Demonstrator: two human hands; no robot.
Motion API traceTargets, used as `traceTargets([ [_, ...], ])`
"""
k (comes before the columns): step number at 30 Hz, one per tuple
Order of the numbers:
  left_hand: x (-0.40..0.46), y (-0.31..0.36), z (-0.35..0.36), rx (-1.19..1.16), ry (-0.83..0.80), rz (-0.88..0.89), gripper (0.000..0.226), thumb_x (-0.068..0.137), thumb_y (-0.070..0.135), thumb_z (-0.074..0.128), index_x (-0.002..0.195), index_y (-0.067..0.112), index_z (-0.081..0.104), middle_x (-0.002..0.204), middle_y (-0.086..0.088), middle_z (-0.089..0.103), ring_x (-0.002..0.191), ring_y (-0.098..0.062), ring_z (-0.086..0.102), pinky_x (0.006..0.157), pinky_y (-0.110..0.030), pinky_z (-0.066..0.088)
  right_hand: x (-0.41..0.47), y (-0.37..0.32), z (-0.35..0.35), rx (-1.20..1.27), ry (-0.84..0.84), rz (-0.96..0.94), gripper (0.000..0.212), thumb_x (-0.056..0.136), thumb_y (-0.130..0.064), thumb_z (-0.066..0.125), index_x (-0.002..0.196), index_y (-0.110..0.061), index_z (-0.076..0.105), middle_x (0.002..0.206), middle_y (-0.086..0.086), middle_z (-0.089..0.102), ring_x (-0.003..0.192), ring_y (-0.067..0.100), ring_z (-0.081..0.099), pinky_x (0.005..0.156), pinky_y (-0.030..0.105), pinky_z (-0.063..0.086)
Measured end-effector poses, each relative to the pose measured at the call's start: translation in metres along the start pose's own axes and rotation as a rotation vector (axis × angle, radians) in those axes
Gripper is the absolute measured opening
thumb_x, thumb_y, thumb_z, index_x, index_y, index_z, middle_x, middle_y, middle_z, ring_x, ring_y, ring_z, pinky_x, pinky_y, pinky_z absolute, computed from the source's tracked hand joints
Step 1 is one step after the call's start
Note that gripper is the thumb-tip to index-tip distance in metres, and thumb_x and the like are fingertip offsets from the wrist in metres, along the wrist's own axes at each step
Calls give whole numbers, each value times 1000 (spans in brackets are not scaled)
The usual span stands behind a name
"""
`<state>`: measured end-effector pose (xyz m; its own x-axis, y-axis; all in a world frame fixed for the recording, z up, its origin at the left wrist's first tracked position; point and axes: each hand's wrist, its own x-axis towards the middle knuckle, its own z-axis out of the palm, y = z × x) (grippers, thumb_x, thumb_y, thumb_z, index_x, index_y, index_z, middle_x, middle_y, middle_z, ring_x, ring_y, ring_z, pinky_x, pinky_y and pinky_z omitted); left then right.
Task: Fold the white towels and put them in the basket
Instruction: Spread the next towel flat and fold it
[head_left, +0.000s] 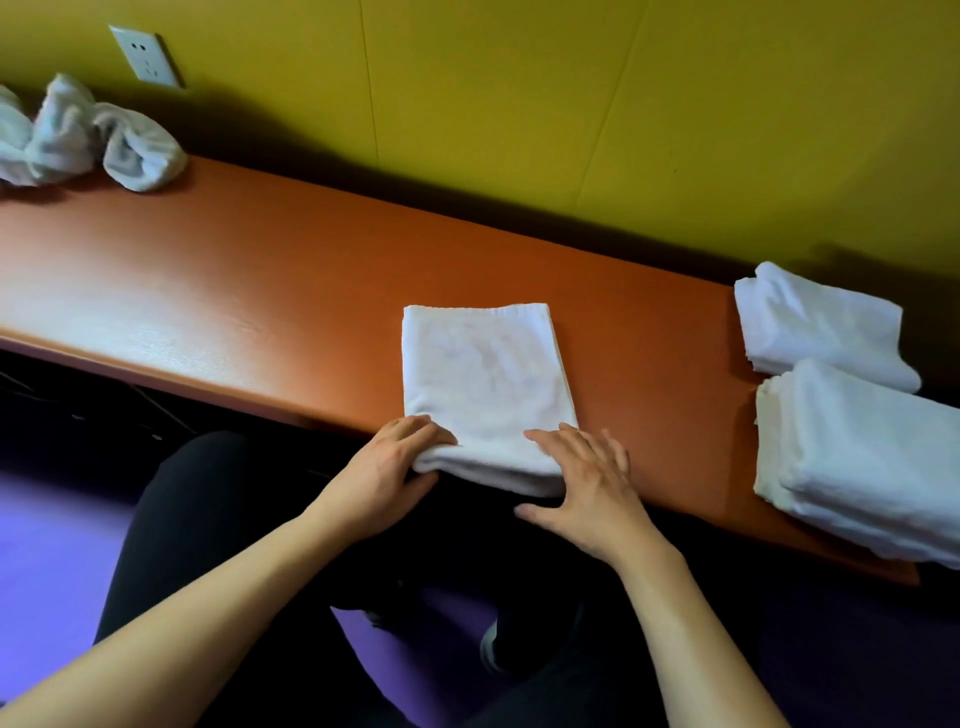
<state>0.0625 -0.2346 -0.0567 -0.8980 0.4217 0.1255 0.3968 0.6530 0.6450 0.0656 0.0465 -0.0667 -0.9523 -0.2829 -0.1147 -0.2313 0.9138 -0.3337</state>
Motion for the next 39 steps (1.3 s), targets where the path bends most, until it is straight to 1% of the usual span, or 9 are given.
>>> traceTargets([
  [4,-2,0,-11,-128,4,-110,27,90,6,58,108,26,64,101,15,65,94,-6,62,83,-24,48,1,8,-6,38,165,24,58,66,-11,70,121,-28,61,122,-10,63,120,18,56,109,38,29],
  [8,-6,-11,-16,-280,78,-276,10,94,19,56,100,24,62,85,9,68,75,-7,62,68,-25,48,6,9,-12,244,272,86,28,73,-28,62,101,-29,63,87,-9,65,88,21,60,85,32,42],
  [14,-1,-25,-17,-463,258,-405,15,95,38,61,93,23,61,85,-2,69,73,-7,61,64,-29,50,9,4,-7,667,264,167,8,90,-34,66,96,-33,61,81,-18,67,72,3,61,67,24,50],
  [17,11,-27,-19,-525,322,-428,19,99,43,58,91,26,58,86,-5,69,75,-10,62,65,-33,50,21,-1,-9,708,338,162,27,91,-47,59,85,-22,53,68,-14,51,60,0,44,56,16,37],
  [21,43,-29,-21,-488,402,-510,22,99,41,59,99,20,57,89,-7,70,80,-19,64,76,-51,54,56,-6,-8,673,434,276,35,96,-34,62,78,-10,44,60,-9,38,52,4,35,49,19,29],
  [25,67,-30,-30,-525,382,-570,67,80,49,71,137,27,44,117,-3,65,104,-19,66,94,-44,55,89,-2,-7,611,508,370,34,96,-34,61,73,-17,43,60,-5,43,56,8,40,51,23,31],
  [28,69,-35,-28,-446,270,-443,86,75,30,71,151,30,30,136,-1,53,121,-17,58,99,-45,53,103,1,0,535,502,413,28,98,-35,58,78,-20,46,67,-5,51,65,23,48,57,30,22],
  [33,65,-45,-1,-241,374,-389,73,86,14,72,150,25,37,139,0,52,126,-14,50,100,-35,46,110,-2,20,438,466,528,29,100,-35,54,114,-10,61,117,16,69,105,38,63,80,37,45],
  [39,75,-47,15,-125,457,-559,48,86,29,75,128,18,54,123,-5,55,109,-26,53,86,-31,38,108,-8,16,502,487,598,30,98,-36,56,116,-12,56,122,10,67,108,34,62,77,31,40],
])
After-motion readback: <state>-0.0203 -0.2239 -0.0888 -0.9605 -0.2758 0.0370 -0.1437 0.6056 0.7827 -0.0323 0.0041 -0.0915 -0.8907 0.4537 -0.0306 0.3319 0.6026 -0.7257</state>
